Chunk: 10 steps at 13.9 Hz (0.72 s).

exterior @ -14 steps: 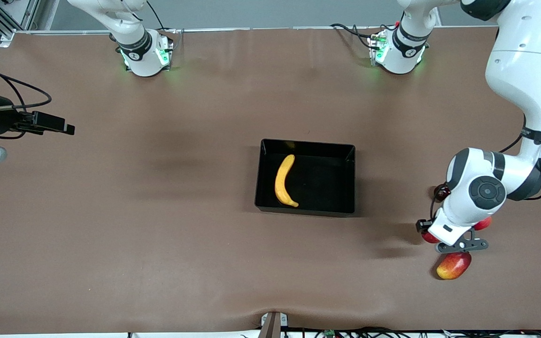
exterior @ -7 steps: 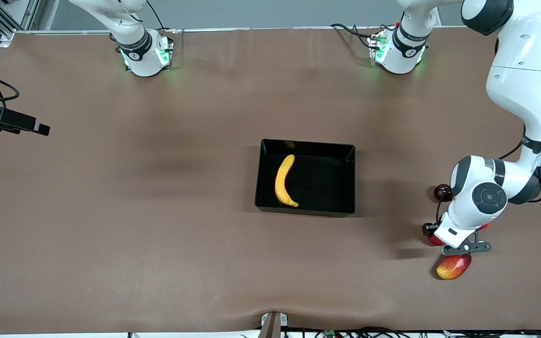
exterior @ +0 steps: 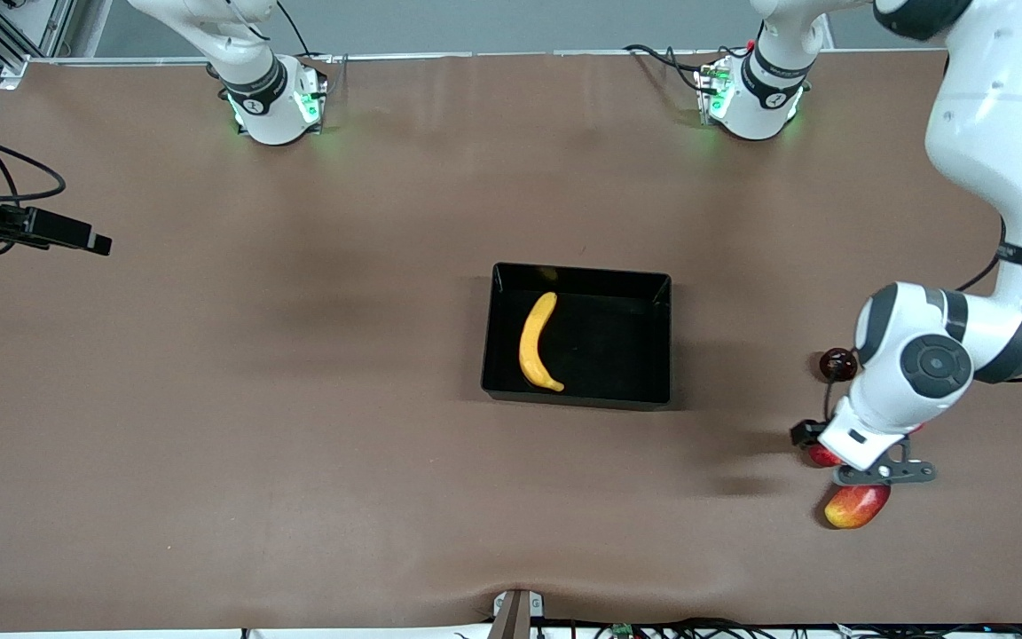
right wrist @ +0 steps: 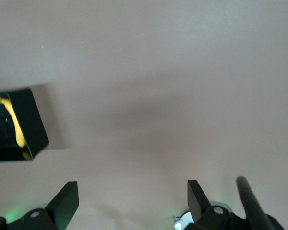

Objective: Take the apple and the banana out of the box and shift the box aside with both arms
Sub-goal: 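Move the left gripper back over the yellow banana in the tray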

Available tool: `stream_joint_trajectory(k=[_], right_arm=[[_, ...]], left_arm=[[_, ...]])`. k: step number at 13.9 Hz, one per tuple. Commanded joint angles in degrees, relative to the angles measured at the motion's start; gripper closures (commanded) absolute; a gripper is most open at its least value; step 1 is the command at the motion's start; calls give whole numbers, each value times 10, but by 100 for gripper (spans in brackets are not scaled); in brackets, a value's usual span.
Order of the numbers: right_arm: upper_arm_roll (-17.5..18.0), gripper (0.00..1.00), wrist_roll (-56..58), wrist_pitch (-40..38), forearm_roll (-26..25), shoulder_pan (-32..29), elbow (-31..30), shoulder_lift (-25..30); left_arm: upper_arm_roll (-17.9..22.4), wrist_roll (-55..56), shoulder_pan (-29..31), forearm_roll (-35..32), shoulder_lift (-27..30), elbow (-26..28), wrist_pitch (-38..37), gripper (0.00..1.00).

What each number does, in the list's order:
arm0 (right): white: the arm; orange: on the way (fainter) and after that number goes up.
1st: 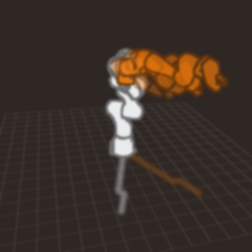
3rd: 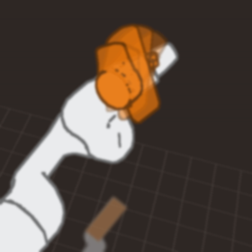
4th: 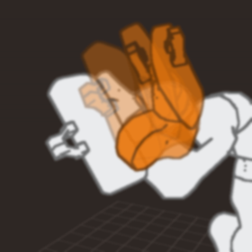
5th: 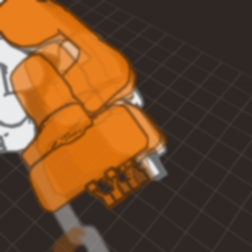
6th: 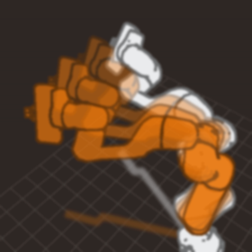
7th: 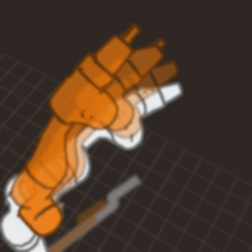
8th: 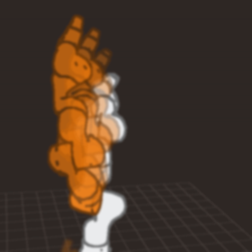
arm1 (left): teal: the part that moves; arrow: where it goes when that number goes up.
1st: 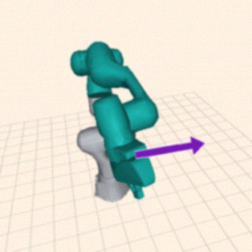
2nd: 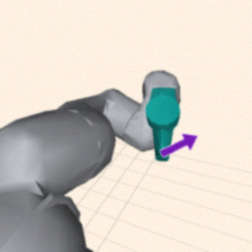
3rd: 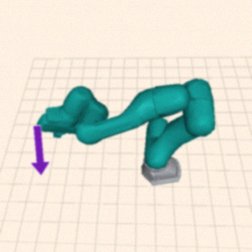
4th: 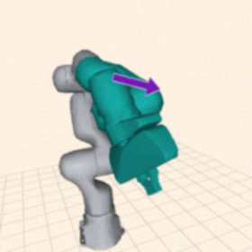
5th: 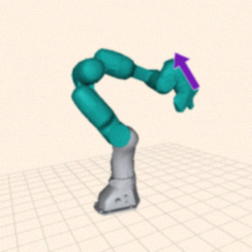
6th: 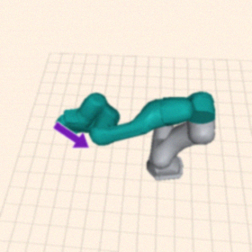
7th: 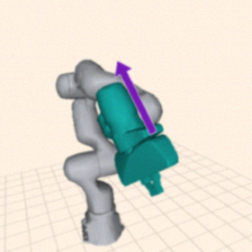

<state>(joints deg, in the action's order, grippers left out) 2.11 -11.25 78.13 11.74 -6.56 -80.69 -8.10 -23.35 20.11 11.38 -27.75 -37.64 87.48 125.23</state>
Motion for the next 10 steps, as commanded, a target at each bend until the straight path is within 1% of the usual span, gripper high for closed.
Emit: stream_joint_trajectory(k=[1,3,5,7,8,10], right_arm=[[2,0,-40,7,-7,7,7,-11],[2,0,-40,4,-8,18,7,-12],[2,0,-40,4,-10,26,5,-13],[2,0,-40,4,-10,25,3,-17],[2,0,-41,4,-9,26,4,-21],[2,0,-42,5,-8,36,2,-24]], left_arm=[[-55,12,-26,-5,45,13,-69,0],[-114,22,-33,1,42,14,-72,0],[-142,76,-57,1,32,14,-72,0],[-143,131,-117,2,14,12,-71,0],[-144,157,-138,2,0,11,-64,0],[-137,218,-197,3,-30,-11,-46,0]])
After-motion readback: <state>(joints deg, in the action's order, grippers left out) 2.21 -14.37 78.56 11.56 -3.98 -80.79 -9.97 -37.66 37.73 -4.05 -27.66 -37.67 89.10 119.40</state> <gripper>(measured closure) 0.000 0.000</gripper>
